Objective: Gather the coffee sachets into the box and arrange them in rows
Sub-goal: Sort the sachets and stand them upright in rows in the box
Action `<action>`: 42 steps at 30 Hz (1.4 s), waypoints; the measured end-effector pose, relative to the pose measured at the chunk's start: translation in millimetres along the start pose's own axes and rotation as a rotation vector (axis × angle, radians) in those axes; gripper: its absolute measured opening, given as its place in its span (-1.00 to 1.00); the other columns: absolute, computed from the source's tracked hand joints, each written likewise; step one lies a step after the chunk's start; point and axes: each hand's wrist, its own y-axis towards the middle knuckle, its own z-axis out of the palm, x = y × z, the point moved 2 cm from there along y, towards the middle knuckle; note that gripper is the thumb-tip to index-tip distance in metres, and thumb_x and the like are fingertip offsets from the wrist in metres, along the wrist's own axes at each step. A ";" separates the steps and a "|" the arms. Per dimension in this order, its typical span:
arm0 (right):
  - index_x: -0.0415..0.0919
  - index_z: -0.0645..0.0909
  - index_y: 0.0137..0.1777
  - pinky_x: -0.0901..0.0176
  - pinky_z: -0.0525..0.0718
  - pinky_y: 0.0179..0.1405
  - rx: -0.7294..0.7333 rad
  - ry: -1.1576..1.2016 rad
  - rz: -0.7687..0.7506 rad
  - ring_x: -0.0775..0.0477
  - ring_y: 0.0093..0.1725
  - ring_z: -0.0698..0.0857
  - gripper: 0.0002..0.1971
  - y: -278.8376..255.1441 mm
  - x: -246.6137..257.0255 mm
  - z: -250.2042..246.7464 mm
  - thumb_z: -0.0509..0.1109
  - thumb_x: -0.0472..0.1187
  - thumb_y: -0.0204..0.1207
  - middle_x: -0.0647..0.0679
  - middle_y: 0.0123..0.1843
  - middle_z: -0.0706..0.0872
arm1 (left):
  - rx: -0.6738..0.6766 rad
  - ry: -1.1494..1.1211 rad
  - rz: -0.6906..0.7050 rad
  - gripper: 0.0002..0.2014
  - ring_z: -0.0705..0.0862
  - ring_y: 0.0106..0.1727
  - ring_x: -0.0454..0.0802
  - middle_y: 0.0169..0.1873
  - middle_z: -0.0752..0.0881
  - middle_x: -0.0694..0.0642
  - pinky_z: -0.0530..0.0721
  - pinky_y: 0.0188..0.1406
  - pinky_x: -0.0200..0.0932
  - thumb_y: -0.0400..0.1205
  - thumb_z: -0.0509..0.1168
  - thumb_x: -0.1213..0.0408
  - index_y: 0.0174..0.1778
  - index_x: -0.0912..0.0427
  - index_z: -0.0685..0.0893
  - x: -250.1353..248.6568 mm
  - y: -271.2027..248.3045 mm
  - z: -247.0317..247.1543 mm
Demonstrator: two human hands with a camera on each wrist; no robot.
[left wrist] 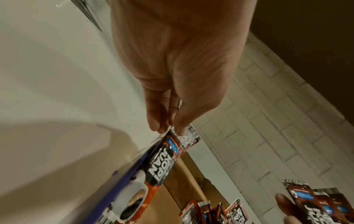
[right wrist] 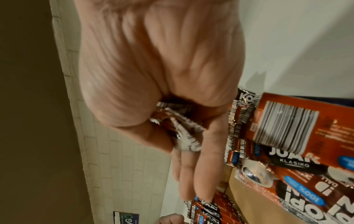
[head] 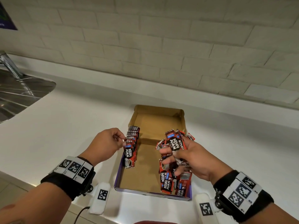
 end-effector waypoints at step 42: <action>-0.18 0.69 0.23 0.16 0.32 -0.48 -0.154 -0.199 -0.062 0.06 -0.49 0.46 -0.84 -10.3 1.6 -8.5 0.38 -0.25 0.72 -0.16 0.00 0.89 | 0.154 0.339 0.086 -0.88 0.72 -0.17 -0.14 -0.21 0.78 -0.07 0.50 -0.32 -0.39 0.54 0.57 0.13 -0.15 -0.05 0.73 -8.3 -5.0 -2.9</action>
